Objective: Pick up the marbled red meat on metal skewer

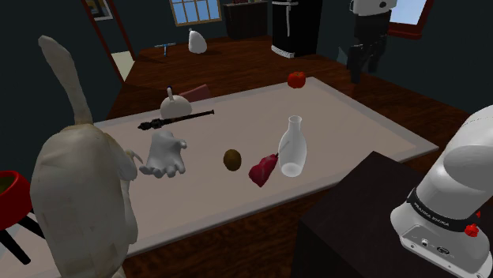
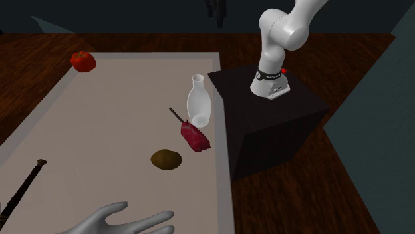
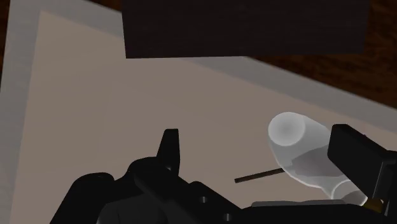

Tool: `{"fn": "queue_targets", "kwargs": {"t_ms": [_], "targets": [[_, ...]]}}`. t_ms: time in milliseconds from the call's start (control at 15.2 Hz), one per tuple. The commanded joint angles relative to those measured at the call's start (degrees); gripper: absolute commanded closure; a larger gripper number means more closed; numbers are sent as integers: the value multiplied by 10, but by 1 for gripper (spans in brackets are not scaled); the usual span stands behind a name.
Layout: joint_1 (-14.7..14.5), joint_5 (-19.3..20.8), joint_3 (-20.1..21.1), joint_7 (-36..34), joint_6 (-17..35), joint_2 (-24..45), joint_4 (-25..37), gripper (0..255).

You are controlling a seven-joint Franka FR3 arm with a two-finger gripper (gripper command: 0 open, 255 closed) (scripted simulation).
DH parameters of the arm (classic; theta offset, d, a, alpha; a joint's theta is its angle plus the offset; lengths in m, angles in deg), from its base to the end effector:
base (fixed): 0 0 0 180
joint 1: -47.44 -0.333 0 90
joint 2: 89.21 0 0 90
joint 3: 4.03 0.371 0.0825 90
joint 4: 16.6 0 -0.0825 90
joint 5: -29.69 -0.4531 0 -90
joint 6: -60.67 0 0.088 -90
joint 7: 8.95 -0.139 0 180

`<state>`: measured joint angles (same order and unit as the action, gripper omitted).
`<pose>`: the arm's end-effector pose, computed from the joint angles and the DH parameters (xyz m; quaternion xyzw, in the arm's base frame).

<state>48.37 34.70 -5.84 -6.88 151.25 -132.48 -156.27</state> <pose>0.3379 -0.0299 0.5441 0.9982 0.0017 -0.0520 0.0309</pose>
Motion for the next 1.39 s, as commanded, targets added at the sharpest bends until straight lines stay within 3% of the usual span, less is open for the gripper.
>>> {"fn": "queue_targets", "kwargs": {"t_ms": [0, 660, 1320], "targets": [[0, 0, 0, 0, 0, 0, 0, 0], [23, -97, 74, -241, 213, 81, -110, 0], [45, -162, 145, -461, 462, 281, -119, 0]]}}
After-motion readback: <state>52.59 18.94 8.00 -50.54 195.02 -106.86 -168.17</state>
